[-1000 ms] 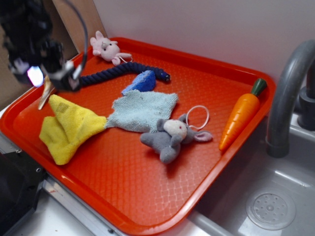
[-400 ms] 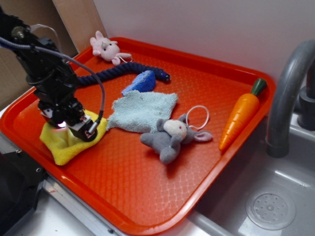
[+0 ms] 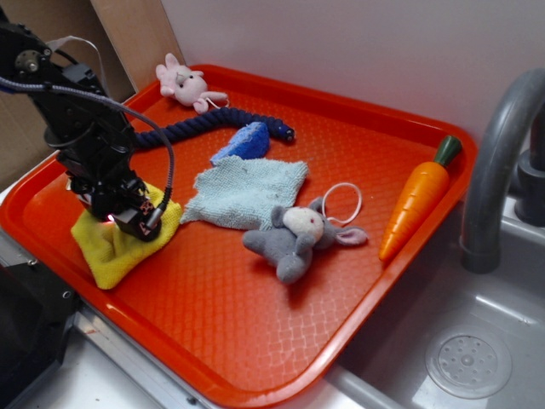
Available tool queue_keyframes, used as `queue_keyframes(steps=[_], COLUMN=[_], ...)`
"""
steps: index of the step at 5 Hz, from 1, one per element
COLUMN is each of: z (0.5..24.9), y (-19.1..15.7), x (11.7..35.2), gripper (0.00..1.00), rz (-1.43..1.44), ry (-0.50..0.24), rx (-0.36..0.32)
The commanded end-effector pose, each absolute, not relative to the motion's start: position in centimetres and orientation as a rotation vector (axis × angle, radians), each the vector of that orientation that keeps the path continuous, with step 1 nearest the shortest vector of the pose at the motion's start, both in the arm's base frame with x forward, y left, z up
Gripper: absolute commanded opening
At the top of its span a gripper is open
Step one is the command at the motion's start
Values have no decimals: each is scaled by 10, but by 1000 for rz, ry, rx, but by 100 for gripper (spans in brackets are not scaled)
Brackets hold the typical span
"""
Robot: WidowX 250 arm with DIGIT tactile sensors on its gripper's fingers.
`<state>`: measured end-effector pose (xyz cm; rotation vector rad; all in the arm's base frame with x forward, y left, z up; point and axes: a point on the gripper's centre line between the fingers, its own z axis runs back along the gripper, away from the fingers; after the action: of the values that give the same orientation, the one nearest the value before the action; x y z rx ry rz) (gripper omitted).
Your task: Grab the yellow cloth.
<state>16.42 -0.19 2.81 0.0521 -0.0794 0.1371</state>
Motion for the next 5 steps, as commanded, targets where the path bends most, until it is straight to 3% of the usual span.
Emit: queue_keyframes(steps=[1, 2, 3, 5], z=[32, 34, 63, 164], y=[-3, -1, 6, 19], x=[167, 168, 167, 166], gripper=[0, 0, 0, 0], rz=[122, 125, 122, 98], ry=[-91, -91, -93, -172], rx=[57, 60, 41, 53])
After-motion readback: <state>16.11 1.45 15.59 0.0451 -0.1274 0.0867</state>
